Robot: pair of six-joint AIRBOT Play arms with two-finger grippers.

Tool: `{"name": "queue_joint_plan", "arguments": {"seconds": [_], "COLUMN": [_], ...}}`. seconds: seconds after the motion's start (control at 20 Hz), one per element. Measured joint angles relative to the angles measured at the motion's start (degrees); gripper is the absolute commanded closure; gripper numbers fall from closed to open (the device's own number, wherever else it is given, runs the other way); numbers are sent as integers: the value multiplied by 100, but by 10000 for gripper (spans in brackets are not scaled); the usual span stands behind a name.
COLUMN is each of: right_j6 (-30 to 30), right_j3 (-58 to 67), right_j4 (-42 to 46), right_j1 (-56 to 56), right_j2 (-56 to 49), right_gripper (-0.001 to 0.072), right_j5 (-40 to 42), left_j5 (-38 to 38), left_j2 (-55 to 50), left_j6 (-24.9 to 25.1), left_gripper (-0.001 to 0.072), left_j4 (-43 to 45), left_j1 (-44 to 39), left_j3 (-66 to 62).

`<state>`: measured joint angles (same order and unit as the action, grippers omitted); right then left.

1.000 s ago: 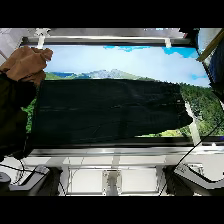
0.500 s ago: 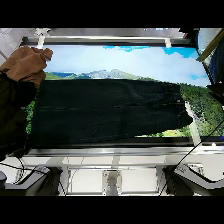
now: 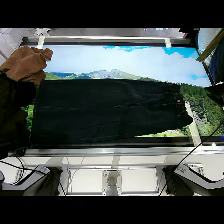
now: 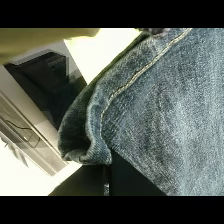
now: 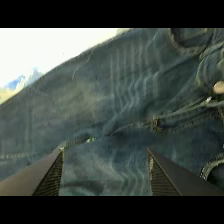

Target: Fold the clothes and pants, and hang the long-sleeved shirts on hangers.

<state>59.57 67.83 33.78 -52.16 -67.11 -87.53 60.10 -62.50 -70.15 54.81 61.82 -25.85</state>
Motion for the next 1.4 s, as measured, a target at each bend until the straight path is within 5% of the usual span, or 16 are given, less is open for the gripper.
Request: {"name": "queue_joint_plan", "arguments": {"seconds": [0.65,1.0,1.4], "right_j6": [-22,13,-542], "right_j3": [0,-859,-2938], "right_j4": [304,2210,1217], "right_j1": [0,-551,-1152], "right_j2": [0,0,-146], "right_gripper": [157,156,156], "right_j5": [304,426,2205], "left_j5": [9,48,42], "left_j2": [-2,-2,-2], "left_j6": [13,24,142], "left_gripper": [691,691,692], "left_j4": [2,122,210], "left_j1": [-24,-24,-24], "left_j3": [0,0,0]}}
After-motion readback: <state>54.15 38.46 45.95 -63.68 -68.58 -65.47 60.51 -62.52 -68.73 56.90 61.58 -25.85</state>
